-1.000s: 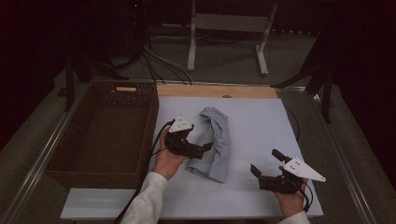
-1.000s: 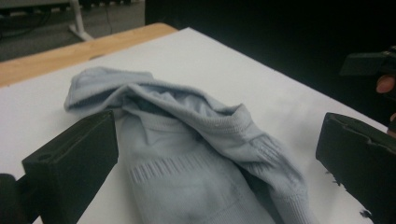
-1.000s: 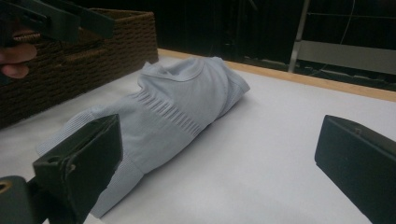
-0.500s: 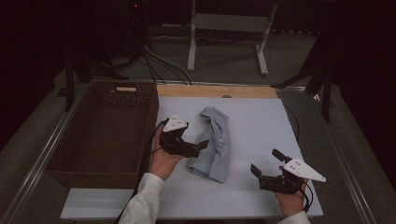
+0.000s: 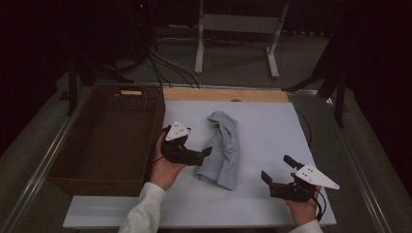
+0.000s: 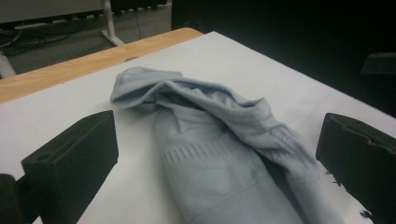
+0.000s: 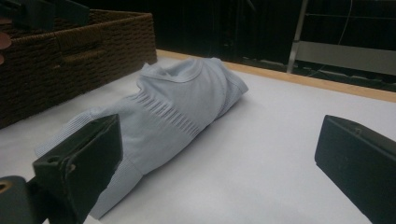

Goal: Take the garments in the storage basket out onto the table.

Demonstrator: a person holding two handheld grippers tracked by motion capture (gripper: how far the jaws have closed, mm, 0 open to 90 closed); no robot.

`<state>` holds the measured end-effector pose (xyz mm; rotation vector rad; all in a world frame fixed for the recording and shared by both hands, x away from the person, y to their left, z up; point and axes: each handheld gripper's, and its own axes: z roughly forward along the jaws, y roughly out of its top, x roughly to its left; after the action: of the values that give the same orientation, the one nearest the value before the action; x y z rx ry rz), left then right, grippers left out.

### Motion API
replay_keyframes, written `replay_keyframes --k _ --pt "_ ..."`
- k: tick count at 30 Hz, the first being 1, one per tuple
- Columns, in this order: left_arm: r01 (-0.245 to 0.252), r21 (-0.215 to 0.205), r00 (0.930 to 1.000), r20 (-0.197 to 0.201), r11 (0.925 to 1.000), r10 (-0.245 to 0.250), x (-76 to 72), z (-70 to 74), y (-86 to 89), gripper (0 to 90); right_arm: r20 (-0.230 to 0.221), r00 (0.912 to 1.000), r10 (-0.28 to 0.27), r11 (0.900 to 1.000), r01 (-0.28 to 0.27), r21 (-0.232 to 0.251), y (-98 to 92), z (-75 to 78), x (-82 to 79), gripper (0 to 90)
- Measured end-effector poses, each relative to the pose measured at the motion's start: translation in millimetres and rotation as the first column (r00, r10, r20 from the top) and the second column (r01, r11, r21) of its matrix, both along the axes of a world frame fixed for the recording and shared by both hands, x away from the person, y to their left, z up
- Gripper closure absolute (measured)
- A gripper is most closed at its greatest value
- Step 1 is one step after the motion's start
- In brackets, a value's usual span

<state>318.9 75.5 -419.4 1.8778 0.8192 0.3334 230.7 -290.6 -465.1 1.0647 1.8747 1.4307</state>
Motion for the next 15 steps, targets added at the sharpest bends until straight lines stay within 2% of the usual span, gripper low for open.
replay_keyframes --k 10,15 --pt "0.000 -0.011 1.0000 0.006 0.9999 0.001 -5.9 -4.4 1.9 0.0 -0.001 1.0000 -0.001 1.000 0.001 -0.004 0.0 -0.5 0.6 1.2" --pt "-0.019 -0.009 0.9997 0.018 0.9998 0.019 -5.6 -4.4 4.9 0.0 -0.004 1.0000 -0.005 1.000 0.005 -0.004 -0.2 -1.0 0.8 1.2"
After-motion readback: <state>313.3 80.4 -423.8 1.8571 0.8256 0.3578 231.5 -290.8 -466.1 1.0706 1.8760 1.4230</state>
